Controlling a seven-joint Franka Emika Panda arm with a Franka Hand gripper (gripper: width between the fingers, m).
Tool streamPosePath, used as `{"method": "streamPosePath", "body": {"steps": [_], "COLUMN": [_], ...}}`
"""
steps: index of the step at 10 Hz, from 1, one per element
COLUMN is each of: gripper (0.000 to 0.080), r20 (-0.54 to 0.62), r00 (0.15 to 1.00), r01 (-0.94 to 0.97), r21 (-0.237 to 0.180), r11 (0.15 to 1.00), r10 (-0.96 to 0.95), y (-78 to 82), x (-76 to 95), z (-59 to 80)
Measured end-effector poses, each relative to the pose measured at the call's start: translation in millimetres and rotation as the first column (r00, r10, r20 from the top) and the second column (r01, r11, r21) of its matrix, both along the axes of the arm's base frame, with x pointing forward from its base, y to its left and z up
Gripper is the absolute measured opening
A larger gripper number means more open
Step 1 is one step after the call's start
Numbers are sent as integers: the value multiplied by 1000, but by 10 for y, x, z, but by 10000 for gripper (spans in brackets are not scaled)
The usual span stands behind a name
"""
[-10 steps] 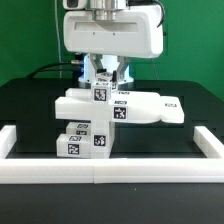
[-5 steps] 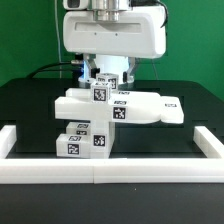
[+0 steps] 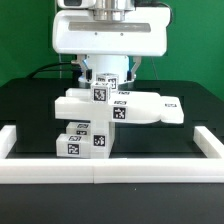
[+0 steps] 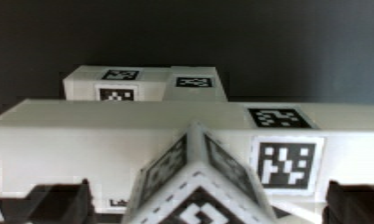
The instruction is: Assemble chair
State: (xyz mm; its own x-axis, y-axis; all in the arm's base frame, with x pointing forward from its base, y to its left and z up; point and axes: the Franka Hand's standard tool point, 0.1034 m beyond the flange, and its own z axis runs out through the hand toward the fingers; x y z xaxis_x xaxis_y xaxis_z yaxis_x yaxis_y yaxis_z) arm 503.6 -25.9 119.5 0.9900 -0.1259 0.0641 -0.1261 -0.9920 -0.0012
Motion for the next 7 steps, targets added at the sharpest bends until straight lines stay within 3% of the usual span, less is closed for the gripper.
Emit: {"method": "streamPosePath", "body": {"steps": [7], "gripper": [649], "r20": [-10], "r00": [919], "r01": [-395], "r21": [-27], "r11": [918], "r10": [395], "y": [-19], "x": [-1], "z": [0]}}
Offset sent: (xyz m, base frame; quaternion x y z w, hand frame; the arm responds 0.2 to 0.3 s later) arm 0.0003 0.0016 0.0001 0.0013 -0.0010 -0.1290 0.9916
